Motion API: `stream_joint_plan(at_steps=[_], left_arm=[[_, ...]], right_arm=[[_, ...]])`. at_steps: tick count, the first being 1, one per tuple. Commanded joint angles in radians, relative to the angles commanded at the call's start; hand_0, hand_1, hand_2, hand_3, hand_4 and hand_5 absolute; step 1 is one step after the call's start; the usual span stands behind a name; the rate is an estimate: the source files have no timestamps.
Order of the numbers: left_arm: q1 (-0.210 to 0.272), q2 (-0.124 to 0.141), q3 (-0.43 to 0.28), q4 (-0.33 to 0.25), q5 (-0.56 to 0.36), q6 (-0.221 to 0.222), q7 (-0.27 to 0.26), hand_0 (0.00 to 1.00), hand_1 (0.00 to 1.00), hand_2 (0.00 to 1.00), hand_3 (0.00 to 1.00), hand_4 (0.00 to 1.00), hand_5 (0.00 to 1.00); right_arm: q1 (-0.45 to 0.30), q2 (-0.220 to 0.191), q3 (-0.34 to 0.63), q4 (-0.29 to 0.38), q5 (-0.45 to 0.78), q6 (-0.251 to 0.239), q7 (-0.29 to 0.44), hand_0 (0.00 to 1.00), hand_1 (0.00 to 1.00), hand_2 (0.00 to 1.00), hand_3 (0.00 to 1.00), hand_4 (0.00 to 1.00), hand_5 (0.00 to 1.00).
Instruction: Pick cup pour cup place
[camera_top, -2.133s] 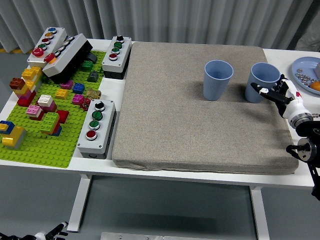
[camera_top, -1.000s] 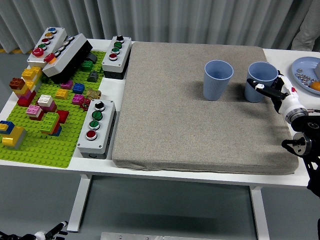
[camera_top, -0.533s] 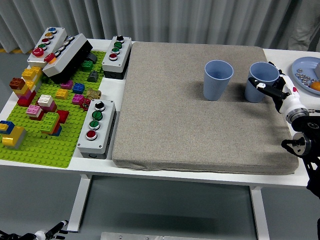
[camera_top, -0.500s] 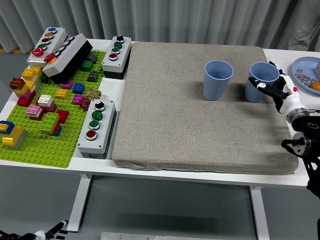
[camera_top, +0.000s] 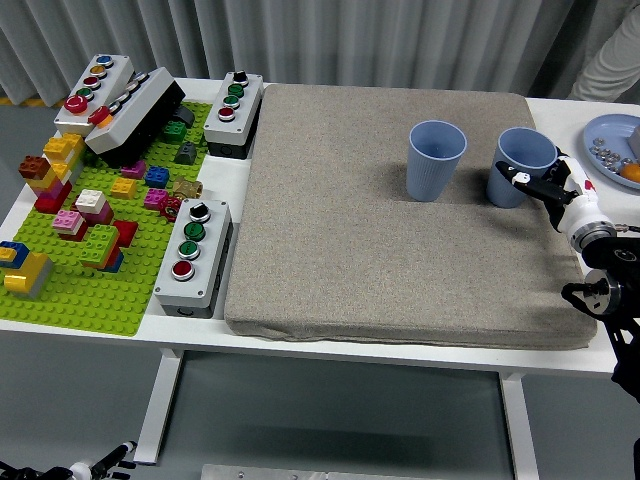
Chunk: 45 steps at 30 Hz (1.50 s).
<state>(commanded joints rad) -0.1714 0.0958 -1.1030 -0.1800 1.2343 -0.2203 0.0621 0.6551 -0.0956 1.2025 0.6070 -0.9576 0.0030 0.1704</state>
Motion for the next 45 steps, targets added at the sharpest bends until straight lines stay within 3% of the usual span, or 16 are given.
stream_joint_plan(at_steps=[9, 21, 45], left_arm=[[0.003, 0.001, -0.007, 0.000, 0.003, 0.001, 0.001, 0.822, 0.823, 0.882, 0.815, 0.642, 0.998], [0.016, 0.009, -0.036, 0.000, 0.012, 0.004, 0.004, 0.822, 0.823, 0.882, 0.816, 0.641, 0.998], [0.020, 0.010, -0.038, 0.000, 0.012, 0.001, 0.007, 0.822, 0.824, 0.882, 0.815, 0.641, 0.998]], right_arm=[[0.001, -0.012, -0.004, 0.037, -0.021, -0.011, 0.000, 0.752, 0.653, 0.573, 0.680, 0.715, 0.059], [0.054, -0.102, -0.131, 0.191, -0.180, -0.058, -0.048, 0.761, 0.668, 0.575, 0.681, 0.715, 0.062], [0.087, -0.094, -0.159, 0.249, -0.481, -0.143, -0.095, 0.774, 0.673, 0.574, 0.682, 0.716, 0.071]])
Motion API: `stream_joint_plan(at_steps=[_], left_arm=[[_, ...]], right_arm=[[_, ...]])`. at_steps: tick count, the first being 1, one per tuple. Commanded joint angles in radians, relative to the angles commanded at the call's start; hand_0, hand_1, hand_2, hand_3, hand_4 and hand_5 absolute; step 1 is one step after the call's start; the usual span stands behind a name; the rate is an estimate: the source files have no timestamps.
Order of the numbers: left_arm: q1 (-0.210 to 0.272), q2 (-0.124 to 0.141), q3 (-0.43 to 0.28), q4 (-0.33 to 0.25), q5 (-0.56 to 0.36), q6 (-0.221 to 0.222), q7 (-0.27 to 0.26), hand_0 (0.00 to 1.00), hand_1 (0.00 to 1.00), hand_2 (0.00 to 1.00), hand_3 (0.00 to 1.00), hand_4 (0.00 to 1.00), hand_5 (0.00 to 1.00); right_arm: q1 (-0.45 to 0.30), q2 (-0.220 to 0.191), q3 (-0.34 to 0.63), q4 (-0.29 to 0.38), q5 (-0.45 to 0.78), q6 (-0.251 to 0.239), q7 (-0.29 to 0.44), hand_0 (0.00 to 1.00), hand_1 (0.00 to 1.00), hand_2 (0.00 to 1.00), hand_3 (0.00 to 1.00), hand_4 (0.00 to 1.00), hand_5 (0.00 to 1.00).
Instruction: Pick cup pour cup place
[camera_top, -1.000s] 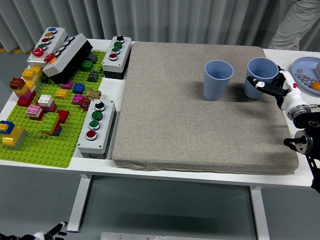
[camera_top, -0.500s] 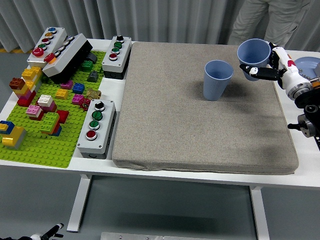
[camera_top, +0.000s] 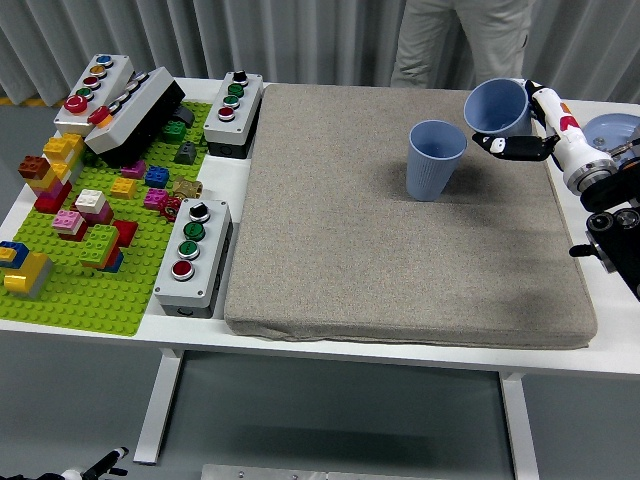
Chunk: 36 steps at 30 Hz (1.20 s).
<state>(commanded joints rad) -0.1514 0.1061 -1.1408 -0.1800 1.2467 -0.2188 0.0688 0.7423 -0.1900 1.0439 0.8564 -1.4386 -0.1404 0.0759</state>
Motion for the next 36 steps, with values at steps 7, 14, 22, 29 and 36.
stream_joint_plan(at_steps=[7, 14, 22, 29, 36], left_arm=[[0.000, -0.001, -0.004, 0.000, 0.003, 0.000, 0.001, 0.822, 0.824, 0.881, 0.816, 0.640, 0.998], [0.001, -0.001, -0.007, 0.000, 0.006, 0.000, 0.001, 0.822, 0.824, 0.881, 0.815, 0.640, 0.998], [-0.001, -0.001, -0.007, 0.000, 0.007, -0.001, 0.002, 0.823, 0.824, 0.881, 0.815, 0.641, 0.998], [0.000, 0.000, -0.008, 0.000, 0.009, -0.001, 0.002, 0.822, 0.824, 0.881, 0.815, 0.641, 0.998], [-0.001, 0.000, -0.009, 0.000, 0.008, 0.000, 0.001, 0.823, 0.824, 0.882, 0.815, 0.642, 0.998]], right_arm=[[-0.001, 0.006, 0.002, 0.024, -0.099, -0.022, -0.019, 0.776, 0.673, 0.575, 0.682, 0.715, 0.076], [-0.003, 0.015, 0.004, 0.056, -0.227, -0.044, -0.045, 0.777, 0.673, 0.570, 0.681, 0.714, 0.077], [-0.001, 0.020, -0.004, 0.076, -0.320, -0.056, -0.065, 0.778, 0.674, 0.570, 0.681, 0.713, 0.076], [0.002, 0.026, -0.019, 0.081, -0.345, -0.066, -0.073, 0.778, 0.674, 0.568, 0.681, 0.713, 0.080], [0.008, 0.027, -0.034, 0.081, -0.396, -0.077, -0.079, 0.778, 0.674, 0.566, 0.681, 0.712, 0.081]])
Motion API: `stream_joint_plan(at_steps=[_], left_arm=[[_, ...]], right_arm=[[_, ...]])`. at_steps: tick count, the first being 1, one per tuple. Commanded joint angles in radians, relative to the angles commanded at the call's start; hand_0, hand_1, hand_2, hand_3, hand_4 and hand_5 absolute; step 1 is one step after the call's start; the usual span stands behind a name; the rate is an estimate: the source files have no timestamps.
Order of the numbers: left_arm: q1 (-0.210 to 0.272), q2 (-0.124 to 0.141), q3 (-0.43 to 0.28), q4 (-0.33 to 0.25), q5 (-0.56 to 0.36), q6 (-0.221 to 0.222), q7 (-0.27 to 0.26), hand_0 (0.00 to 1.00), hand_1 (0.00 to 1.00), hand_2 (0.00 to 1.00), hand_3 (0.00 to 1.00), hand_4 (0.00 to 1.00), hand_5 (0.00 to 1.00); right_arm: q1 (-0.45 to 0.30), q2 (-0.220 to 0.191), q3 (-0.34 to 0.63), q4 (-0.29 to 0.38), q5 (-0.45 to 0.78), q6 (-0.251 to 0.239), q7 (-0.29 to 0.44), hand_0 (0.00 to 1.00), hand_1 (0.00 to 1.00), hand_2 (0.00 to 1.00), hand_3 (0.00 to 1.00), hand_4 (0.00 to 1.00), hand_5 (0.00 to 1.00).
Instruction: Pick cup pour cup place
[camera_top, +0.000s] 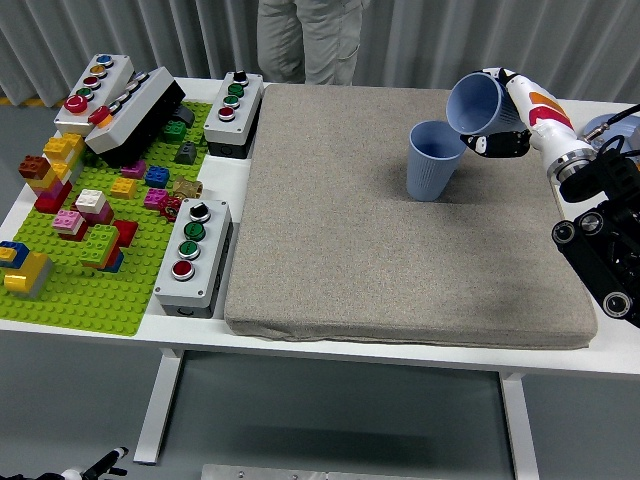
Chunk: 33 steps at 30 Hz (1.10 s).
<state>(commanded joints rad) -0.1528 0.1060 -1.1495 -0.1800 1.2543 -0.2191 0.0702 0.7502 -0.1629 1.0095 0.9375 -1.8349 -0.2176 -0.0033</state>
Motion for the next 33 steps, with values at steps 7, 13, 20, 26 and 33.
stream_joint_plan(at_steps=[7, 13, 20, 26, 33], left_arm=[[0.000, 0.001, -0.002, 0.000, 0.002, 0.000, 0.001, 0.823, 0.824, 0.882, 0.815, 0.642, 0.998], [0.002, 0.001, -0.004, 0.000, 0.003, 0.000, 0.001, 0.824, 0.825, 0.882, 0.815, 0.642, 0.998], [0.003, 0.002, -0.004, 0.000, 0.004, 0.000, 0.001, 0.825, 0.825, 0.883, 0.815, 0.644, 0.998], [0.002, 0.002, -0.004, 0.000, 0.004, 0.000, 0.000, 0.825, 0.826, 0.883, 0.815, 0.643, 0.998], [0.001, 0.003, -0.005, 0.000, 0.005, 0.001, 0.000, 0.826, 0.826, 0.883, 0.816, 0.643, 0.998]], right_arm=[[0.012, -0.015, -0.030, -0.011, -0.039, -0.011, -0.002, 0.782, 0.674, 0.566, 0.676, 0.713, 0.080], [0.014, -0.023, -0.052, -0.012, -0.054, -0.020, -0.008, 0.781, 0.673, 0.562, 0.673, 0.712, 0.081], [0.020, -0.027, -0.080, -0.012, -0.075, -0.033, -0.016, 0.785, 0.672, 0.561, 0.672, 0.714, 0.081], [0.026, -0.030, -0.093, -0.022, -0.075, -0.040, -0.019, 0.785, 0.671, 0.561, 0.671, 0.714, 0.079], [0.030, -0.031, -0.104, -0.021, -0.078, -0.038, -0.018, 0.793, 0.688, 0.576, 0.679, 0.714, 0.079]])
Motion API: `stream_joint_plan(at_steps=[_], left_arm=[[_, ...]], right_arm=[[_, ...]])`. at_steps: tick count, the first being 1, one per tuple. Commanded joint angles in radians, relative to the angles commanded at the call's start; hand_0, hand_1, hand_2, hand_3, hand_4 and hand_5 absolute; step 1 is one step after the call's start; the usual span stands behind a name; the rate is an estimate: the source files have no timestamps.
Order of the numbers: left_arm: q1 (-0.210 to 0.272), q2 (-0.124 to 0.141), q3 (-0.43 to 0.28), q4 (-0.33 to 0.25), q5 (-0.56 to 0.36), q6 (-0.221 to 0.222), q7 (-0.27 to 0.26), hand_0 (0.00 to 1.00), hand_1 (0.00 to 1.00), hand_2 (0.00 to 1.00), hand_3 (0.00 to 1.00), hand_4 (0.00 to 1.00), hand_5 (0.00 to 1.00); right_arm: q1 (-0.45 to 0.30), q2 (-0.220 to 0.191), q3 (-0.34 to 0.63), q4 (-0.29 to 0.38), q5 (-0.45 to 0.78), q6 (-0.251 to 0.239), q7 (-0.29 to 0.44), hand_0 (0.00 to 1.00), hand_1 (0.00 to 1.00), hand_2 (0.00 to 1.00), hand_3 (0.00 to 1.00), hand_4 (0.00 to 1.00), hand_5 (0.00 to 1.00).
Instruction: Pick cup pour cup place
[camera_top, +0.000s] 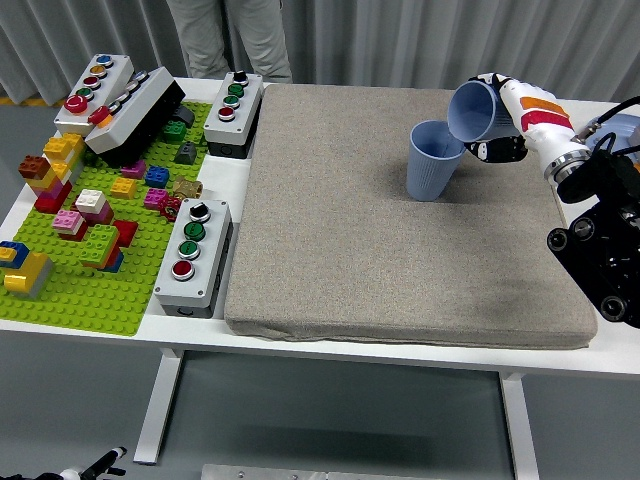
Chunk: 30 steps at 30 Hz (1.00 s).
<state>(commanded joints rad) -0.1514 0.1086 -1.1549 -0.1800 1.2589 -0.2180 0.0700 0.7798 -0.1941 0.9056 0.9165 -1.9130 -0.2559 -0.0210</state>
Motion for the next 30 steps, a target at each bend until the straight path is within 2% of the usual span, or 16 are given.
stream_joint_plan(at_steps=[30], left_arm=[[-0.002, 0.001, -0.008, 0.000, 0.006, 0.000, 0.001, 0.827, 0.826, 0.884, 0.817, 0.640, 0.998]], right_arm=[[0.019, -0.009, -0.043, 0.014, -0.047, -0.030, -0.039, 0.804, 0.696, 0.576, 0.677, 0.717, 0.077]])
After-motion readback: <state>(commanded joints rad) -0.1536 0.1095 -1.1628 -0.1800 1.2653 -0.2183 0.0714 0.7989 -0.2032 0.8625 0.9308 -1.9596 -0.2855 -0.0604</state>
